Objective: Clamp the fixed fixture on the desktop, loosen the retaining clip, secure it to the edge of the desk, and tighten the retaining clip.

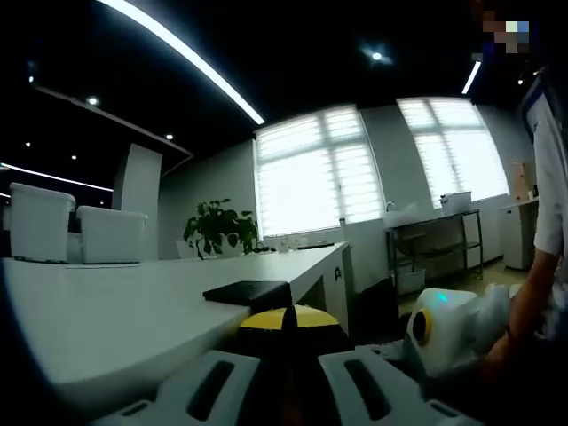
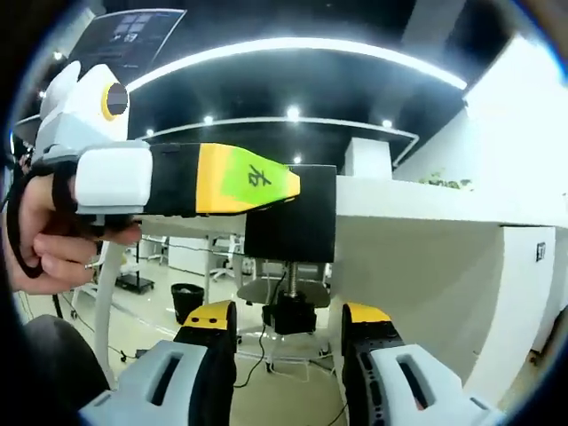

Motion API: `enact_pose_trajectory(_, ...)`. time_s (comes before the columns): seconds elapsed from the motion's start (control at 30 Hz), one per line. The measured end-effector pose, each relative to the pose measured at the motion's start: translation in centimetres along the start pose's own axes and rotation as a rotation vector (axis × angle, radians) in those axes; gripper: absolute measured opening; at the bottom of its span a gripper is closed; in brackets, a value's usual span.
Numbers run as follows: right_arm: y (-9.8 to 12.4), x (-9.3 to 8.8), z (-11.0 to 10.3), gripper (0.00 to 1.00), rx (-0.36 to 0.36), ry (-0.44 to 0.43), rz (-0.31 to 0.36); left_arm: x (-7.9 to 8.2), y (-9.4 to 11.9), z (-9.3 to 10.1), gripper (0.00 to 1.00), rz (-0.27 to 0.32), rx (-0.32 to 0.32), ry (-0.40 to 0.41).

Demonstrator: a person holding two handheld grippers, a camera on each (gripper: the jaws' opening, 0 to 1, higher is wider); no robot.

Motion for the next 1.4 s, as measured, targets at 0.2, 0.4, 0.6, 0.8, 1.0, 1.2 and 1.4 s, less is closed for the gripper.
enact_pose_trajectory(0.2,-1.5,-0.4,-0.1,0.27,0.004,0.016,-0.025,0.0,0.0,0.0,0.03,0.006,-0.004,0.011)
enact_pose_trajectory(0.4,-1.8,-0.3,-0.3,0.25,0.040,0.004,-0.018,-0.1,0.0,0.0,0.03,0.004,-0.005,0.010)
enact_pose_trajectory(0.6,-2.1,-0.4,-0.5,0.25,0.209,0.100,0.026,-0.1,0.1,-0.1,0.03,0.025,-0.009,0.045)
enact_pose_trajectory(0.8,-2.8,-0.3,-1.3,0.25,0.467,0.108,0.022,-0.1,0.1,0.0,0.03,0.022,-0.013,0.042)
enact_pose_trajectory(1.0,-3.4,0.1,-1.7,0.25,0.668,0.205,0.018,-0.1,0.1,-0.1,0.03,0.023,-0.015,0.045)
enact_pose_trajectory(1.2,-3.5,0.1,-1.6,0.25,0.749,0.233,-0.009,-0.1,0.1,0.0,0.03,0.012,-0.009,0.035)
enact_pose_trajectory(1.4,-3.3,-0.1,-1.6,0.26,0.745,0.211,0.012,-0.1,0.1,0.1,0.03,0.018,-0.010,0.038)
Point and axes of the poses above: the point that each gripper's makers call its tool centre point, and the gripper's own axes: y roughly backward along the fingers, z roughly to its right, x roughly out of its top, the point moved 3 cm from there along y, roughly backward along the fingers, and after that the axes turned 10 degrees about -z, right-handed, at the moved point
